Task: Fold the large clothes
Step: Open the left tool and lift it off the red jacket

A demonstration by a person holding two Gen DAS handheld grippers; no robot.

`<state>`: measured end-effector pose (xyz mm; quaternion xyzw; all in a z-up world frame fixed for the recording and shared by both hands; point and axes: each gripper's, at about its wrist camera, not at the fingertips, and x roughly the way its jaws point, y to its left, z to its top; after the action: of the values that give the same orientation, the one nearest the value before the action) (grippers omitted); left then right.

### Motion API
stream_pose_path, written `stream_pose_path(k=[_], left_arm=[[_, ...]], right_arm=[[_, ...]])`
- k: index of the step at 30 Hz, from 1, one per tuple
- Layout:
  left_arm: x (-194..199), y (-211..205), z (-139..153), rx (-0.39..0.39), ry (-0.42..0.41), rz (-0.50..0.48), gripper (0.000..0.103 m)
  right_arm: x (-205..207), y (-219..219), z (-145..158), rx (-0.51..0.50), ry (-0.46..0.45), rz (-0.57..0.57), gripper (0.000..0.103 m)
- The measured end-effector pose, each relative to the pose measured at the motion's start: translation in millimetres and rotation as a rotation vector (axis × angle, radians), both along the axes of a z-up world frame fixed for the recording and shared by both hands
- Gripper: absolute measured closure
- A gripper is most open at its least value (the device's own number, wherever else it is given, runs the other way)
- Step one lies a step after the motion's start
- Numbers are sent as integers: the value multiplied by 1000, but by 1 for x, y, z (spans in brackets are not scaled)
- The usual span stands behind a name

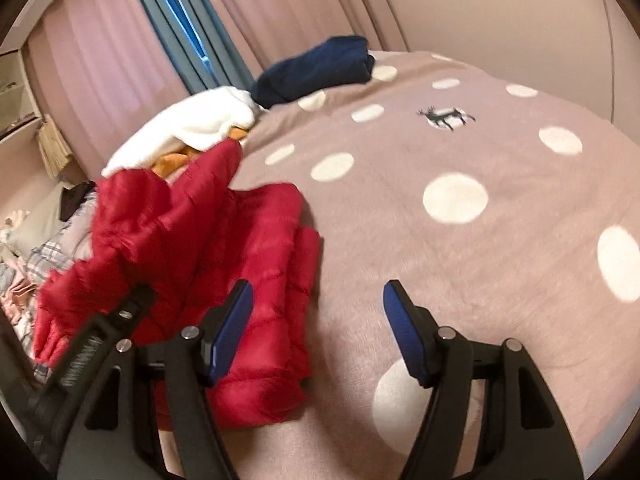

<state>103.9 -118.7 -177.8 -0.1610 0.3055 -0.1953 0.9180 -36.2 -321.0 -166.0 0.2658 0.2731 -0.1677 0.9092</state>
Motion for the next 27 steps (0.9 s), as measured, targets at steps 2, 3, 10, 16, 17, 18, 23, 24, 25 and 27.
stream_pose_path(k=[2, 3, 10, 16, 17, 18, 23, 24, 25, 27], left_arm=[[1, 1, -1, 3, 6, -5, 62], [1, 1, -2, 2, 10, -6, 62], [7, -8, -15, 46, 45, -58, 62], [4, -42, -33, 268, -22, -65, 62], [4, -44, -32, 279, -26, -58, 62], [4, -44, -31, 279, -25, -54, 62], [-1, -26, -16, 162, 21, 24, 61], [-5, -26, -14, 156, 24, 46, 61], [-8, -26, -9, 157, 17, 66, 61], [-14, -31, -5, 173, -14, 88, 60]], right_arm=[[-4, -2, 8, 21, -26, 38, 35], [-6, -2, 12, 26, -41, 51, 35], [-9, 15, 28, -8, -70, 72, 35], [-16, 24, 43, -64, -78, 56, 35], [-17, 25, 45, -75, -74, 53, 35], [-19, 26, 47, -91, -67, 49, 35], [-30, 28, 56, -143, -68, 20, 35], [-33, 28, 58, -159, -65, -8, 35], [-34, 27, 58, -170, -59, -34, 34], [-38, 24, 59, -194, -35, -106, 34]])
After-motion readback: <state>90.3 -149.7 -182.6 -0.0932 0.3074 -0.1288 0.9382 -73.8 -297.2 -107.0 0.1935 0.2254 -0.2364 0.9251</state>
